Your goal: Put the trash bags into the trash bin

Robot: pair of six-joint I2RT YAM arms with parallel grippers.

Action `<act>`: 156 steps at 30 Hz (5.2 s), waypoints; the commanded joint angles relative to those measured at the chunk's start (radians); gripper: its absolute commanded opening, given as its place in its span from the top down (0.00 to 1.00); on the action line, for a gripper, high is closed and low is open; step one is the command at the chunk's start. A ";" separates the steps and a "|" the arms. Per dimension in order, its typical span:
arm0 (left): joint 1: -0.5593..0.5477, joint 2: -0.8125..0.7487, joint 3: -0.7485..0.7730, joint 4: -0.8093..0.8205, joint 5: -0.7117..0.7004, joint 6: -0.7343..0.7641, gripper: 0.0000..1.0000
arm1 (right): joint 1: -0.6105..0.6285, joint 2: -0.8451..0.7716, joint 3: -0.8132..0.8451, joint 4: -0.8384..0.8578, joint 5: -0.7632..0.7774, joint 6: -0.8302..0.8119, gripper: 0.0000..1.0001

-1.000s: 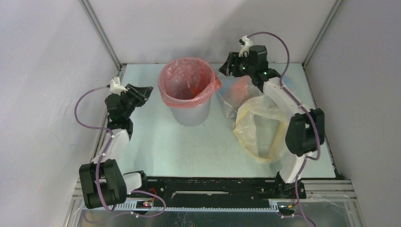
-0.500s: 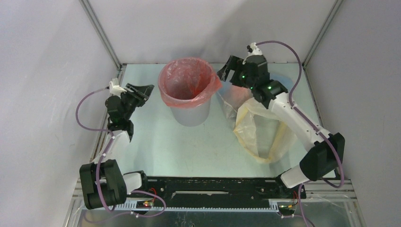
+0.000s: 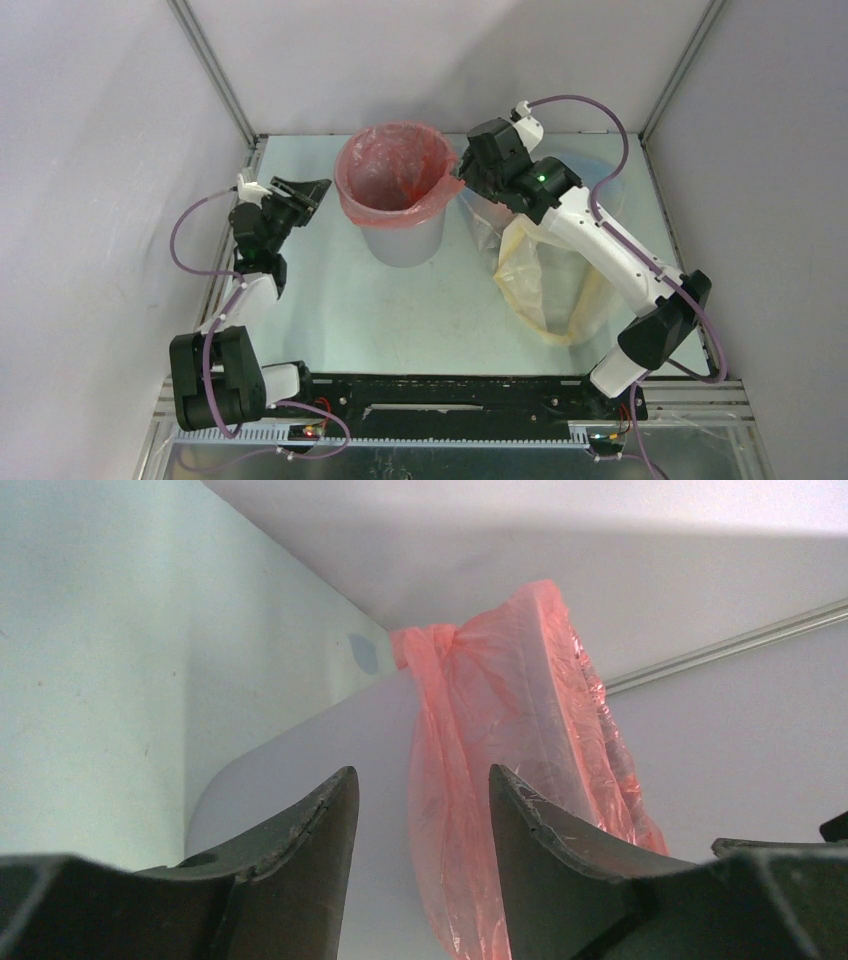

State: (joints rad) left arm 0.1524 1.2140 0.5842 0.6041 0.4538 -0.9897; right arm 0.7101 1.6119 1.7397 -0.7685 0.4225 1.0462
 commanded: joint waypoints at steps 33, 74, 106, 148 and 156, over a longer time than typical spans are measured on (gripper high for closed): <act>-0.060 -0.008 0.035 -0.049 -0.042 0.091 0.44 | 0.008 -0.074 -0.192 0.132 -0.076 -0.074 0.98; -0.059 0.172 -0.006 -0.040 -0.072 0.168 0.65 | -0.092 -0.182 -0.878 1.029 -0.466 -0.392 0.43; -0.042 0.283 -0.069 0.282 0.072 -0.047 0.49 | -0.122 0.091 -0.925 1.305 -0.686 -0.247 0.24; -0.048 -0.139 -0.055 -0.150 -0.163 0.182 0.54 | -0.305 -0.052 -0.828 1.201 -0.723 -0.291 0.36; -0.093 -0.335 0.049 -0.454 -0.274 0.273 0.32 | -0.306 0.032 -0.709 1.166 -0.761 -0.300 0.34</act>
State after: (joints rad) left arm 0.0982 0.9409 0.5148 0.3080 0.2390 -0.7845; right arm 0.4053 1.6058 0.9539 0.4099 -0.3031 0.7692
